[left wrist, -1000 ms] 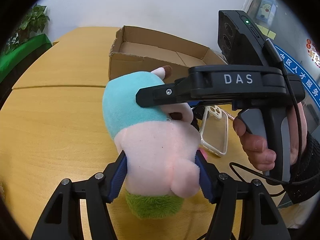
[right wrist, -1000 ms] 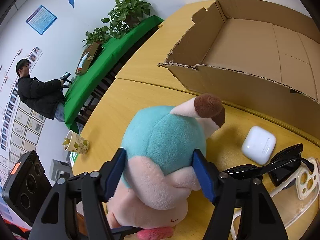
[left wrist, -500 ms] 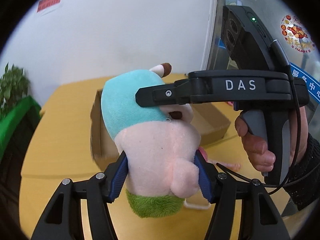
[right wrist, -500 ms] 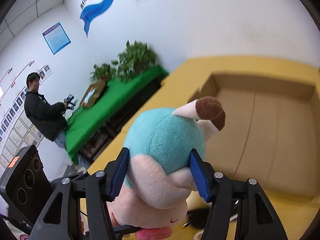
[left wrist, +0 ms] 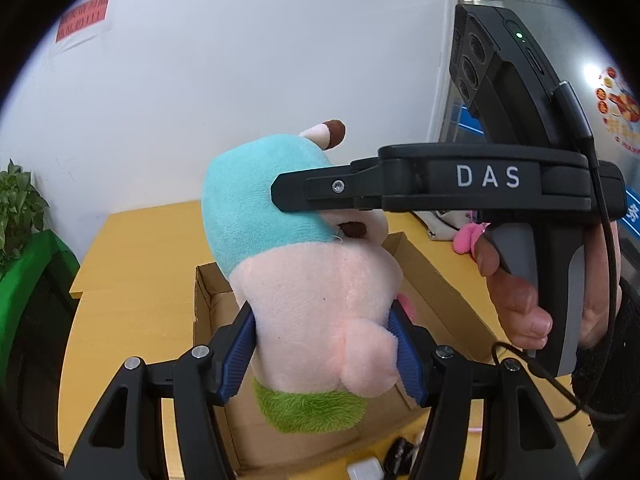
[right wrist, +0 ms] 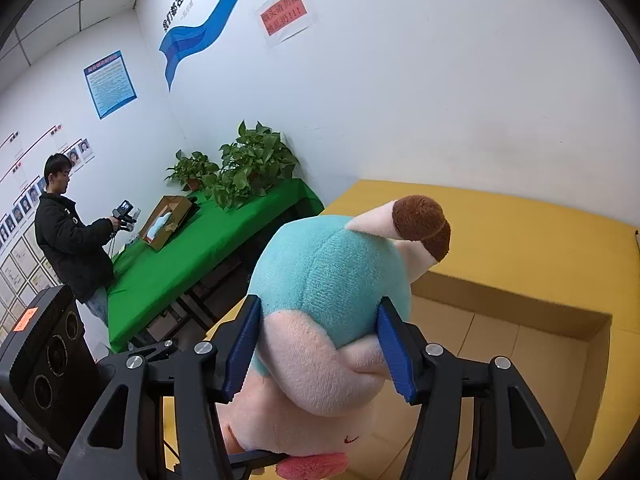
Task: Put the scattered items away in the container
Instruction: 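Lift the pig plush with both grippers and carry it over the box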
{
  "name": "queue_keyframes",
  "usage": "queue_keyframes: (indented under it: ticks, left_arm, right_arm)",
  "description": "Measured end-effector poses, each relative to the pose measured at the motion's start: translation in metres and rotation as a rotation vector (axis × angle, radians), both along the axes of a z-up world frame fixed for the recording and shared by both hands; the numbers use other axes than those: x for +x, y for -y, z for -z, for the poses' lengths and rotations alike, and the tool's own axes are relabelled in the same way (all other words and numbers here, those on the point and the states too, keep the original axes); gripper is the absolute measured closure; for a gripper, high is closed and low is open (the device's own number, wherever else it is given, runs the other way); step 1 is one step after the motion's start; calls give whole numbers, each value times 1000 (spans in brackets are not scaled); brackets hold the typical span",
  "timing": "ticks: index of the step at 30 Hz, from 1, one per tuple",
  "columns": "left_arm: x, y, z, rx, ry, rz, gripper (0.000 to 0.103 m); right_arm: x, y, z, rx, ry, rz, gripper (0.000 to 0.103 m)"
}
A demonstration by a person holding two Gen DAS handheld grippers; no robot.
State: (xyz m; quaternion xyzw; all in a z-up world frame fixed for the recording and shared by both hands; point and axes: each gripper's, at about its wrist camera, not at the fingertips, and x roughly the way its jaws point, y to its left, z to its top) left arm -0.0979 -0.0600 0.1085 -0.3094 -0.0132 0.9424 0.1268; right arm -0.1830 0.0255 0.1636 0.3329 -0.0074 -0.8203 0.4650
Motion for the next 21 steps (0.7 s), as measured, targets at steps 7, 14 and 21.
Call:
queue_keyframes:
  ticks: [7, 14, 21]
  left_arm:
    - [-90, 13, 42, 3, 124, -13, 41]
    - [-159, 18, 120, -28, 287, -45, 41]
    - [-183, 22, 183, -54, 407, -77, 41]
  right_arm:
    - [-82, 28, 40, 18, 65, 6, 43]
    - [-149, 48, 123, 39, 187, 12, 46]
    - [-175, 64, 192, 45, 260, -20, 47]
